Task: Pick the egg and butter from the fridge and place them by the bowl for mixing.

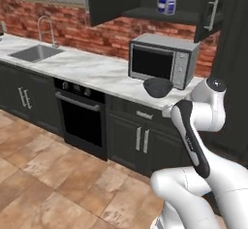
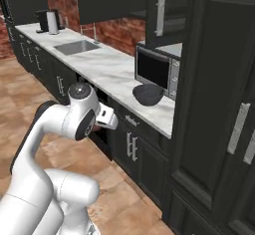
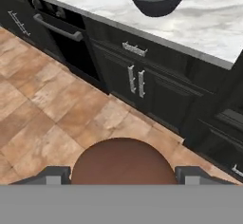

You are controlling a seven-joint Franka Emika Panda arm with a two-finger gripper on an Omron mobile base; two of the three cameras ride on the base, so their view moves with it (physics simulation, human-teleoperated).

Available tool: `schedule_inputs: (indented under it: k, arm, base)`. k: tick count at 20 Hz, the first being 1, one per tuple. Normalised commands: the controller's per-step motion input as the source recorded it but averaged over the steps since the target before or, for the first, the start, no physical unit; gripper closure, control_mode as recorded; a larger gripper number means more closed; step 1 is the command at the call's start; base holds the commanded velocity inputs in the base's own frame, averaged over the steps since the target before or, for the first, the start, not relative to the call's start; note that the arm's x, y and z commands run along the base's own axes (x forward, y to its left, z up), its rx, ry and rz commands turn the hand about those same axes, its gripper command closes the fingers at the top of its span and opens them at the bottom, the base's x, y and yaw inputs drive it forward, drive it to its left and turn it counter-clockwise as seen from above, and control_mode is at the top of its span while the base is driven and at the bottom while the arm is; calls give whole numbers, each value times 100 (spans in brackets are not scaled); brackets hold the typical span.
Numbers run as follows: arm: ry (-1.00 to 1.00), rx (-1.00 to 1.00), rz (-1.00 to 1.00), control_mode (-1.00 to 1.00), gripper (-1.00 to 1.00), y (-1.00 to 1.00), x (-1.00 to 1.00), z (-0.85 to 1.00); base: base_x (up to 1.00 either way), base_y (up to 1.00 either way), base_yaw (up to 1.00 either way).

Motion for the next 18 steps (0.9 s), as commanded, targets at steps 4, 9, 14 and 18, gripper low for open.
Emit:
schedule_inputs:
  k: [4, 9, 14, 18]
  arm:
    - [0, 0, 0, 100, 100, 0, 0, 0]
    - [0, 0, 0, 100, 100, 0, 0, 0]
    - [0, 0, 0, 100, 100, 0, 0, 0]
    - [0, 0, 0, 100, 100, 0, 0, 0]
  base:
    - [94, 21, 4]
    - [89, 34, 2]
    - [73, 40, -28]
    - [65, 37, -40]
